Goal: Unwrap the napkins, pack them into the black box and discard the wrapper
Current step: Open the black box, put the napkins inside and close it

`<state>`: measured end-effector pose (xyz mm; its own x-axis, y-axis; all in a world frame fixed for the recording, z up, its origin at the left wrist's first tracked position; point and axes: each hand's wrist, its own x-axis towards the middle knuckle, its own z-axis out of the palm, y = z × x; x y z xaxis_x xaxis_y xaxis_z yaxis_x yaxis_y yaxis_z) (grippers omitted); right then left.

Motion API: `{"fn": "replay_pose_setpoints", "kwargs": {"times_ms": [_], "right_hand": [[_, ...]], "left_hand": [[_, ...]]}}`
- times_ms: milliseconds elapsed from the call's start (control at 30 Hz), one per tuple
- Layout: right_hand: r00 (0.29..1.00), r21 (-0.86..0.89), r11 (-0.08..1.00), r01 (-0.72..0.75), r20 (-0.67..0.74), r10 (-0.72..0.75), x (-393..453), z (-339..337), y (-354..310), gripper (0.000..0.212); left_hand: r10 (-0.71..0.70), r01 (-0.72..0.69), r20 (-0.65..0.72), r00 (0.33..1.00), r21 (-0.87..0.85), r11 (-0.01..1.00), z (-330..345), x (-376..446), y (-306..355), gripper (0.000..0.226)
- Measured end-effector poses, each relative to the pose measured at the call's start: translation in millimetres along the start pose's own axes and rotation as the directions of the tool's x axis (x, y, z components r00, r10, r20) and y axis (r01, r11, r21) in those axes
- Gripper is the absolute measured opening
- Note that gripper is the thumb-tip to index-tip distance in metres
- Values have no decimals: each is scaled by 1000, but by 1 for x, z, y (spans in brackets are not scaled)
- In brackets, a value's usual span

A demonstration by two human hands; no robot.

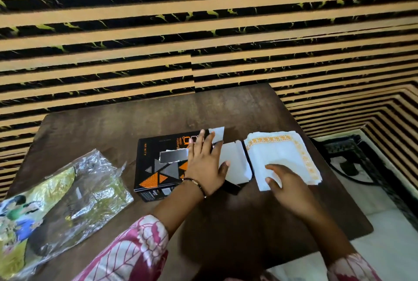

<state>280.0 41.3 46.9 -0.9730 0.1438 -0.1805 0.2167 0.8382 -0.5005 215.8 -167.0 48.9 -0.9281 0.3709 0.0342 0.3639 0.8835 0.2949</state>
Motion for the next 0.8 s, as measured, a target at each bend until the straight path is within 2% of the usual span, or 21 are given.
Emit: {"fn": "replay_pose_setpoints", "kwargs": {"times_ms": [67, 133, 200, 267, 333, 400, 500, 600, 733, 800], "right_hand": [[996, 11, 997, -82, 21, 82, 0, -5, 16, 49], [988, 42, 988, -152, 16, 151, 4, -12, 30, 55], [975, 63, 974, -219, -19, 220, 12, -17, 42, 59], [957, 113, 953, -282, -39, 288, 23, -23, 55, 67], [946, 143, 936, -321, -3, 325, 34, -25, 66, 75], [945, 142, 934, -327, 49, 324, 47, -24, 77, 81], [953, 90, 953, -289, 120, 278, 62, -25, 91, 86], [960, 69, 971, -230, 182, 214, 71, -26, 102, 91], [980, 51, 991, -120, 166, 110, 77, -27, 116, 93], [985, 62, 995, -76, 158, 65, 78, -29, 123, 92]], "left_hand": [[58, -65, -55, 997, -133, 989, -2, 2, 22, 60], [92, -92, -15, 996, -287, 954, 1, 8, 44, 53], [81, -26, 119, 990, -403, 915, 9, 14, 64, 52], [26, 104, 301, 953, -409, 907, 19, 24, 81, 50], [-60, 253, 494, 868, -335, 907, 31, 31, 95, 50], [-127, 360, 586, 801, -300, 883, 43, 37, 105, 52], [-269, 548, 579, 769, -381, 745, 62, 40, 117, 55], [-460, 658, 473, 752, -489, 573, 81, 45, 128, 55], [-610, 717, 383, 694, -446, 536, 98, 55, 148, 69], [-656, 736, 368, 659, -495, 462, 101, 62, 152, 64]]}}
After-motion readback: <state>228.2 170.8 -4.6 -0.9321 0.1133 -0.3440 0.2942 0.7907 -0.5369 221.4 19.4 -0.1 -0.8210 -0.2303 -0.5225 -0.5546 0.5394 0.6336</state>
